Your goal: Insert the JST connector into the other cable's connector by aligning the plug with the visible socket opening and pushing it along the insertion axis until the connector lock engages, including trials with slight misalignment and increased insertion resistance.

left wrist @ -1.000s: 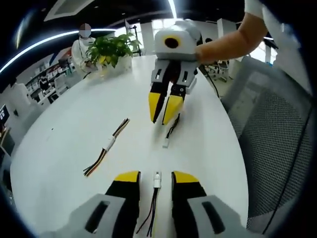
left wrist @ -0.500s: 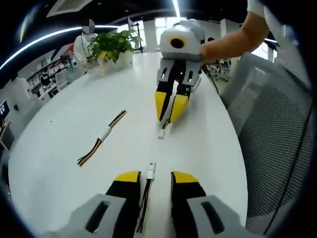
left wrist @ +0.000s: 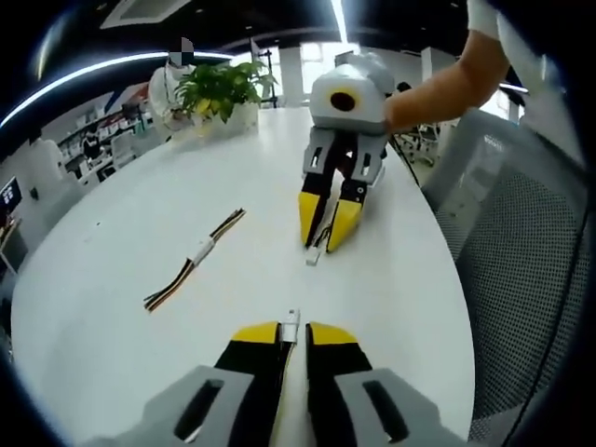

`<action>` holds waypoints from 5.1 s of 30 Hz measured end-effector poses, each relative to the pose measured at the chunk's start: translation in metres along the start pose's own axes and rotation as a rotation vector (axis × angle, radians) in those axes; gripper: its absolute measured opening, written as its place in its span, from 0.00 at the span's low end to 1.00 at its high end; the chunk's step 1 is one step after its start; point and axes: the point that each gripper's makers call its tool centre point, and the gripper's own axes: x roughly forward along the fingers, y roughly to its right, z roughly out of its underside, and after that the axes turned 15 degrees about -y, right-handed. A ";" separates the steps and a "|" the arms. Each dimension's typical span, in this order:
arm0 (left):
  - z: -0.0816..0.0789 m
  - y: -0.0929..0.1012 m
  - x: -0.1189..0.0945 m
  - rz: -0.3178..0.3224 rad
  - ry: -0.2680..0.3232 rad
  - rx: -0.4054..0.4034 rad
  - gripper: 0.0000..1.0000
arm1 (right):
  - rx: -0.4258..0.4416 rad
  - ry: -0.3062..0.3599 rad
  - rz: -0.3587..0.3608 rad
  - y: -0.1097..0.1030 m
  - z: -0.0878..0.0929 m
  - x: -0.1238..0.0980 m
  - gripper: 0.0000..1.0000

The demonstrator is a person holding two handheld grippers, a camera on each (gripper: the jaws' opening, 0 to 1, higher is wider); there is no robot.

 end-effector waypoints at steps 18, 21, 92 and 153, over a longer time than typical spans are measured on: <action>-0.007 -0.003 0.001 -0.020 -0.021 0.092 0.00 | -0.004 0.016 -0.023 -0.004 -0.006 0.000 0.04; -0.010 -0.002 0.001 -0.017 -0.020 0.107 0.00 | -0.007 0.018 -0.021 -0.006 -0.010 -0.002 0.04; -0.021 0.010 0.010 -0.072 -0.143 0.297 0.00 | -0.046 -0.213 -0.038 -0.010 -0.025 0.016 0.03; -0.009 -0.022 0.005 -0.151 -0.085 0.136 0.02 | -0.004 -0.069 -0.012 0.009 -0.038 0.003 0.03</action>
